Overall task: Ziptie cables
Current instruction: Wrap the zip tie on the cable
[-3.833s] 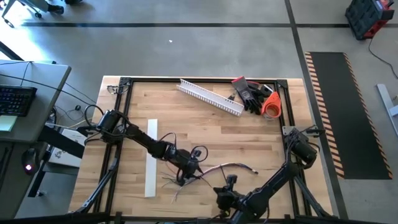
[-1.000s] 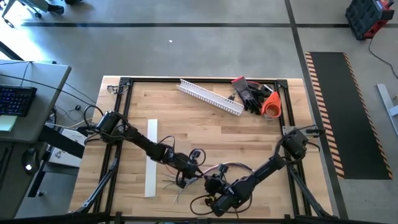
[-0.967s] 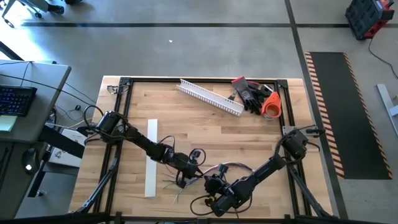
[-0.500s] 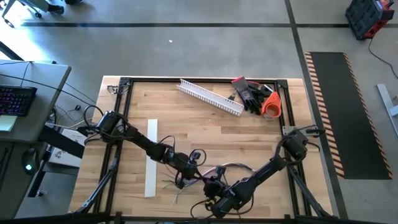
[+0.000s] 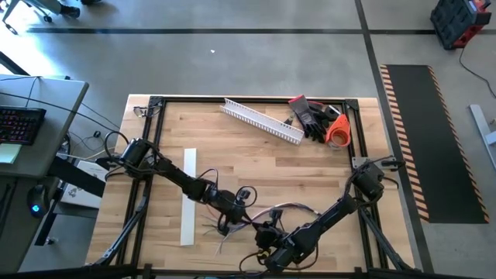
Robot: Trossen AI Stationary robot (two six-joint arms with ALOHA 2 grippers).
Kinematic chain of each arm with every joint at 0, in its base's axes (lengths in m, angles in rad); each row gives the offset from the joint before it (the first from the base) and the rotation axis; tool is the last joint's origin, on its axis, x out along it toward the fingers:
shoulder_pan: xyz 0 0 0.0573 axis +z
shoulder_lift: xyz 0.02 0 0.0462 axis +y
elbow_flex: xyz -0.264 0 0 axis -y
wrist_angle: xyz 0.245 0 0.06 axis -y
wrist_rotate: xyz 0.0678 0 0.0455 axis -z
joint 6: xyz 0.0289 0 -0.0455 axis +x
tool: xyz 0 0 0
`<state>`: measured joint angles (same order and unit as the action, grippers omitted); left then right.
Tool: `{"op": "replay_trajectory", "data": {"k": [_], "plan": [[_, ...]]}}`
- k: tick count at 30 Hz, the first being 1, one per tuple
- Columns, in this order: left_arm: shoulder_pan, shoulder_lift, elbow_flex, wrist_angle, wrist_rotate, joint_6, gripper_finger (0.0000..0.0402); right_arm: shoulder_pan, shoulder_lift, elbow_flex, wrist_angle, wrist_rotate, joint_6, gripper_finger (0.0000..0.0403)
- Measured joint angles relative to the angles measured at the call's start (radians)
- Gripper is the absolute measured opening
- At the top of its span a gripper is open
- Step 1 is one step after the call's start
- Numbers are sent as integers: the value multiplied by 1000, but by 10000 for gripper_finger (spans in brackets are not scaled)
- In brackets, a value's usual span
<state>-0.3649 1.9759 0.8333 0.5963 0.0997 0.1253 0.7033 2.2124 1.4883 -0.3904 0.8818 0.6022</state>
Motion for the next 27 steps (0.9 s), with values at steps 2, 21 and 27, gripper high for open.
{"op": "replay_trajectory", "data": {"k": [2, 21, 27], "plan": [[0, 0, 0, 0, 4, -1, 50, 0, 0, 0, 0, -1, 0, 0], [6, 2, -1, 53, 30, -9, 33, 0, 0, 0, 1, -9, -1, 0], [10, 2, -1, 52, 29, -9, 7, 0, 0, 0, 0, -10, -1, 0]]}}
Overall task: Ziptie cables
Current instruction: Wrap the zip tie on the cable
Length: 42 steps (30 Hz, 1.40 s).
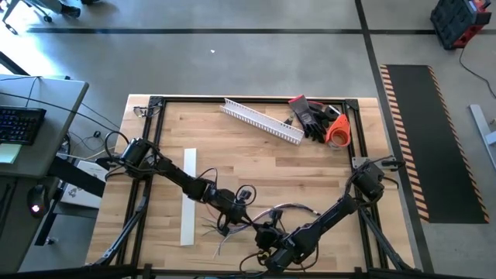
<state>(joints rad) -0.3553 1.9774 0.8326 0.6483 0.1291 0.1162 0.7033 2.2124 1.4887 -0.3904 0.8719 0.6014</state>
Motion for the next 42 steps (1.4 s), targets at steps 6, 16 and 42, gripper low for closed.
{"op": "replay_trajectory", "data": {"k": [6, 16, 42], "plan": [[0, -1, 2, -69, -29, 2, 9, 6, 0, 0, -2, -12, 4, 0], [-6, -2, 1, -128, -54, 19, 6, 87, 0, 0, -125, -72, 203, 0], [-6, -2, -1, -136, -90, 34, 5, 50, -1, 199, -370, -210, 269, 153]]}}
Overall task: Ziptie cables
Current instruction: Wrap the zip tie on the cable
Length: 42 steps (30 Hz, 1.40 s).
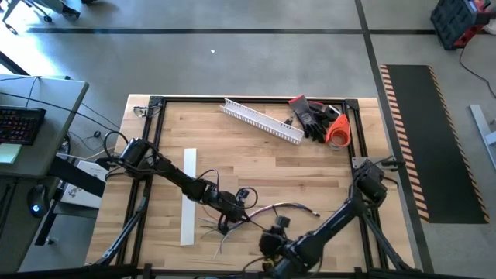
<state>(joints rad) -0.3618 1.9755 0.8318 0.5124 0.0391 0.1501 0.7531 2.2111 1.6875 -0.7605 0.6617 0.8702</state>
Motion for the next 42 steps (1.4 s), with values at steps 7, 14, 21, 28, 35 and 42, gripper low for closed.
{"op": "replay_trajectory", "data": {"k": [7, 14, 21, 28, 35, 42], "plan": [[-9, 0, 0, 7, -18, 4, 5, -102, 65, -1, 8, 6, -8, 212], [-15, 0, 0, 8, -29, 12, 5, -158, 103, -1, 84, -78, 31, 173], [-16, 1, 0, 7, -30, 11, 5, -157, 104, 0, 83, -60, 29, 105], [-16, 1, 0, 5, -30, 11, 6, -157, 105, 19, 33, -50, 43, 41], [-16, 1, 1, -13, -43, 11, 6, -134, 105, 34, -5, -36, 75, 2], [-17, 0, 2, -45, -52, 16, 6, -72, 105, 33, -85, -63, 207, 0]]}}
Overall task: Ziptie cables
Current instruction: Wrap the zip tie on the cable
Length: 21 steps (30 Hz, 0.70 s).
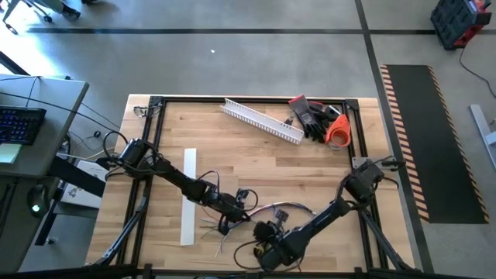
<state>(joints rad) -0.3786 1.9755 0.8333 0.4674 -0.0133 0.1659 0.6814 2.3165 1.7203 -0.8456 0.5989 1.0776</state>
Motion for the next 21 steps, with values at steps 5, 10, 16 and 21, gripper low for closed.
{"op": "replay_trajectory", "data": {"k": [5, 10, 16, 21], "plan": [[0, 0, 0, -1, -15, 4, 6, 40, 0, 0, -55, -6, 67, 0], [0, 0, -1, 2, -22, 5, 6, 55, -2, 44, -175, 3, 46, 3], [0, 0, -1, 2, -22, 7, 6, 54, -57, 47, -110, 79, -143, 70], [-2, 0, -2, 3, -22, 7, 6, 34, -68, -16, 14, 119, -203, 161]]}}
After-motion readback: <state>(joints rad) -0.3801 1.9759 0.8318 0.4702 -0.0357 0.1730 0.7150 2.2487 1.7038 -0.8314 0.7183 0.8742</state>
